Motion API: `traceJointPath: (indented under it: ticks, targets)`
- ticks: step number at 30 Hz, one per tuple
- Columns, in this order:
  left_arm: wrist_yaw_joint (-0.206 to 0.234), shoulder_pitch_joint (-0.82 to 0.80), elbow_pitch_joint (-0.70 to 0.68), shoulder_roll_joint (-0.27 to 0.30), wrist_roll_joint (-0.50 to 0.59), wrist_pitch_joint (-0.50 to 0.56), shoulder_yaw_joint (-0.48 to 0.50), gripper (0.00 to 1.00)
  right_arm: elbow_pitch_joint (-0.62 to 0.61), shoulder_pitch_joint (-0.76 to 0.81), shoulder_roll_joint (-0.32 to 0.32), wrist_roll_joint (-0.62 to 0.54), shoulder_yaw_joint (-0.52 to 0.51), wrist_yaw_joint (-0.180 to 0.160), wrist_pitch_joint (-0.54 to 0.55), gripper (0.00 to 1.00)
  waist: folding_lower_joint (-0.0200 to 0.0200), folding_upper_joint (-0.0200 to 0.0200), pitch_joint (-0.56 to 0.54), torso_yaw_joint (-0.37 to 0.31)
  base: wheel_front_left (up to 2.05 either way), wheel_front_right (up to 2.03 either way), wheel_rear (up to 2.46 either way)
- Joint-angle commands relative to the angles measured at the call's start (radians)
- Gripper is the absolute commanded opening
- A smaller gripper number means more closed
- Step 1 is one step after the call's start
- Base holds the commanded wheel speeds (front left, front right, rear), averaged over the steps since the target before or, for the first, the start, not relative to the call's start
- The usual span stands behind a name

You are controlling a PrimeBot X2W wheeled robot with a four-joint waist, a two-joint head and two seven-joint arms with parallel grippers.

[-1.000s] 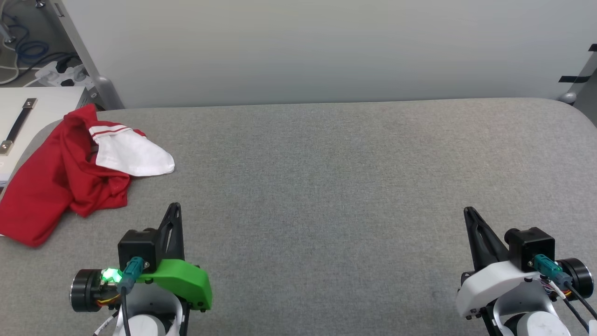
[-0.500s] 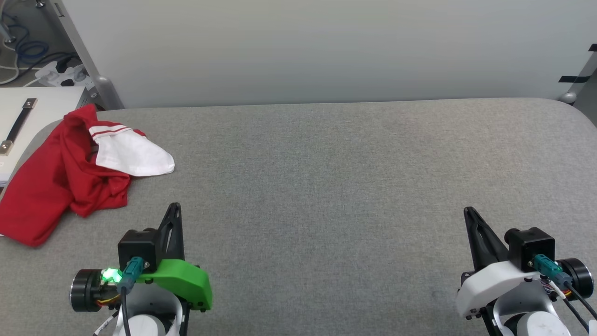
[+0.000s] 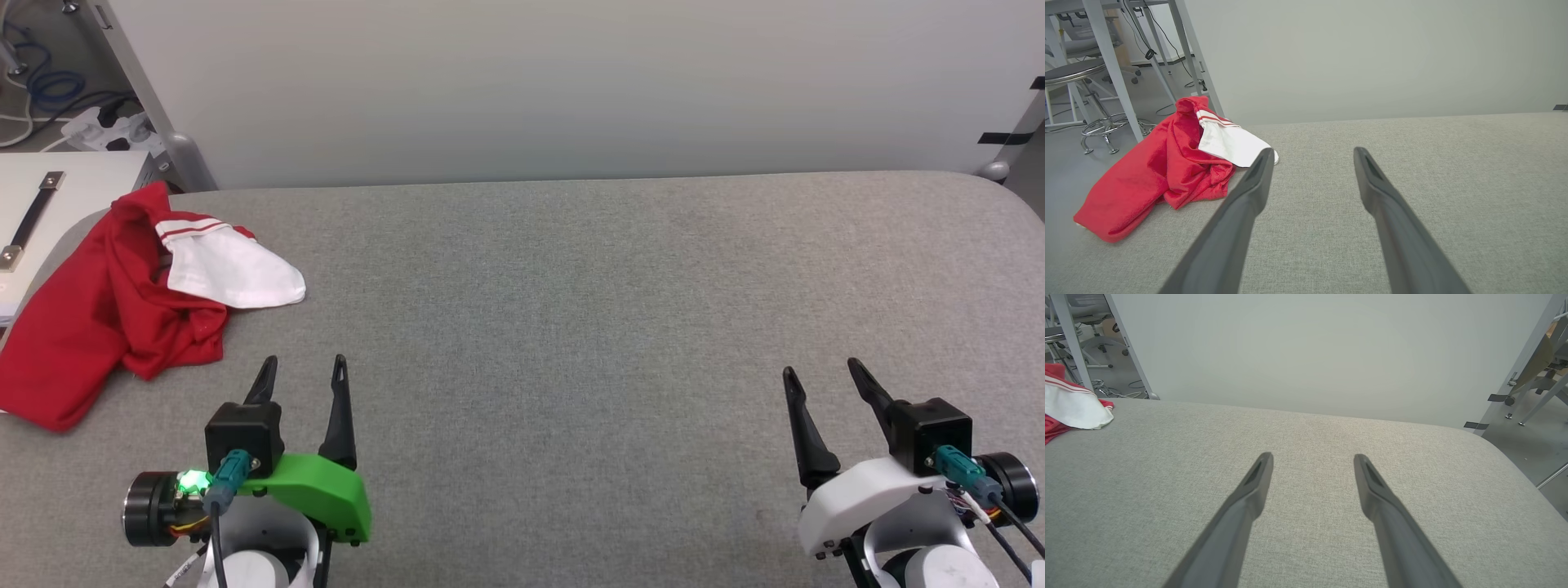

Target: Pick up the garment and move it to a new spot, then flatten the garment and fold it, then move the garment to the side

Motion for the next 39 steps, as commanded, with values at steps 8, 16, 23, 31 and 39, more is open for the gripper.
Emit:
traceJointPath:
  ticks: [8, 16, 23, 31, 39]
  targets:
    - [-0.002, 0.004, 0.015, -0.001, -0.021, -0.024, -0.004, 1.0, 0.01, 0.004, 0.0, 0.023, -0.006, 0.0, -0.024, 1.0, 0.0, 0.0, 0.002, 0.001, 0.0, 0.0, 0.0]
    - [-0.003, 0.005, 0.025, -0.001, -0.036, -0.041, -0.007, 1.0, 0.018, 0.004, 0.0, 0.031, -0.01, 0.0, -0.04, 1.0, 0.0, 0.0, 0.003, 0.002, 0.0, 0.0, 0.0]
    - [-0.005, 0.007, 0.032, -0.001, -0.047, -0.055, -0.01, 1.0, 0.017, 0.004, 0.0, 0.043, -0.012, 0.0, -0.054, 1.0, 0.0, 0.0, 0.005, 0.003, 0.0, 0.0, 0.0]
    - [-0.012, 0.008, 0.031, -0.002, -0.062, -0.072, -0.012, 1.0, 0.009, 0.004, 0.001, 0.055, -0.016, 0.0, -0.071, 1.0, 0.0, 0.0, 0.007, 0.005, 0.0, 0.0, 0.0]
    - [-0.018, 0.011, 0.026, -0.002, -0.075, -0.088, -0.015, 1.0, -0.006, 0.005, 0.001, 0.072, -0.015, 0.0, -0.087, 1.0, 0.0, 0.0, 0.008, 0.006, 0.0, 0.0, 0.0]
